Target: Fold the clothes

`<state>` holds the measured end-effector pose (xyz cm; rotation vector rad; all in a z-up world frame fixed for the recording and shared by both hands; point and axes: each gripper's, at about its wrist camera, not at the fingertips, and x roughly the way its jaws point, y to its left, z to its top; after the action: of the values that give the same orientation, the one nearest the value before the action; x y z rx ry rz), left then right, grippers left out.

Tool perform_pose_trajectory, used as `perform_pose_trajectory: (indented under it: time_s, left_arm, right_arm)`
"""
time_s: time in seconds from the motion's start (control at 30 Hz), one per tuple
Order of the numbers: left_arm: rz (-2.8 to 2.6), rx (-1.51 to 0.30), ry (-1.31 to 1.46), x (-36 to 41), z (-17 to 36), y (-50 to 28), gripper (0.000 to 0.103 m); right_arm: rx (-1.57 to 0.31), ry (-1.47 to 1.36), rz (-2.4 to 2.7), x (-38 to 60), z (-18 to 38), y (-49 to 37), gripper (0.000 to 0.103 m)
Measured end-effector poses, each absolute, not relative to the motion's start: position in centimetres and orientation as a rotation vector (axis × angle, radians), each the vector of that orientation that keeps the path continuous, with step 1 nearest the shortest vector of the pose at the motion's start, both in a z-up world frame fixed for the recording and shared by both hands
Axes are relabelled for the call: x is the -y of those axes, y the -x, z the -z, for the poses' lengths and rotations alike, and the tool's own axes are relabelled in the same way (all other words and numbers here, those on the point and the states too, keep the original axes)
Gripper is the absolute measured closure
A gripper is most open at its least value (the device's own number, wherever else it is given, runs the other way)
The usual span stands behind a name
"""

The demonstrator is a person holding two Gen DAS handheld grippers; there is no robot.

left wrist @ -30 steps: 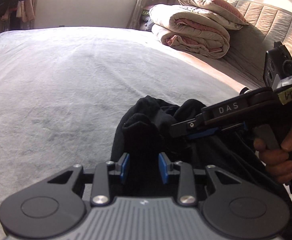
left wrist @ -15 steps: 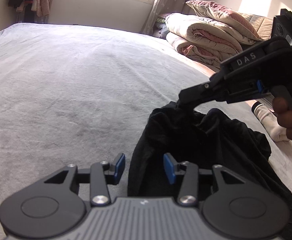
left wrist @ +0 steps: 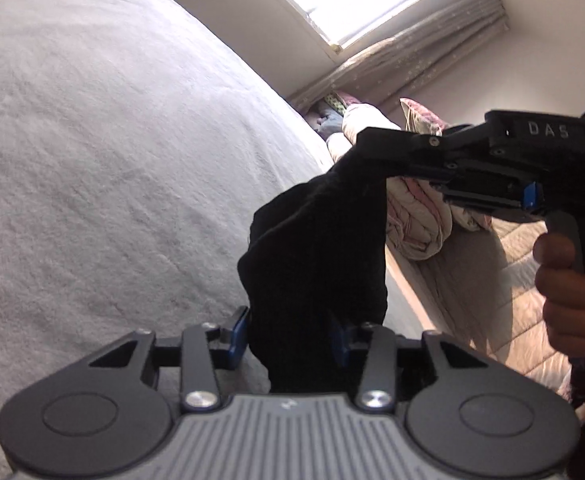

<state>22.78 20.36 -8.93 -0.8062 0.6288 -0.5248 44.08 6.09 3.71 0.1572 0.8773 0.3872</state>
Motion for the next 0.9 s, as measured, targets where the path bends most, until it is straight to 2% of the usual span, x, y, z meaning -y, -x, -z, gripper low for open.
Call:
perform_pose_trajectory:
  time_s: [0.17,0.53,0.77,0.9]
  left_arm:
    - [0.586,-0.603,1.048,-21.8,10.4,-23.2,0.066]
    - [0.693,-0.684,1.024,-19.2,10.3,-23.4,0.063]
    - [0.658,-0.474,1.178,-21.6,9.5,-21.9,0.063]
    - [0.596,-0.388,1.283,-23.1,9.6,-20.8,0.072]
  right_arm:
    - [-0.849,-0.135,-0.400,-6.8,-4.0,-45.4,0.098]
    - [-0.772,-0.202,-0.464,-6.0,-7.3,-45.2,0.098]
    - [-0.768,-0.201,-0.515,-8.4,-7.7,-46.3,0.098]
    - [-0.777,-0.192,-0.527,-9.7,-6.7,-47.5,0.098]
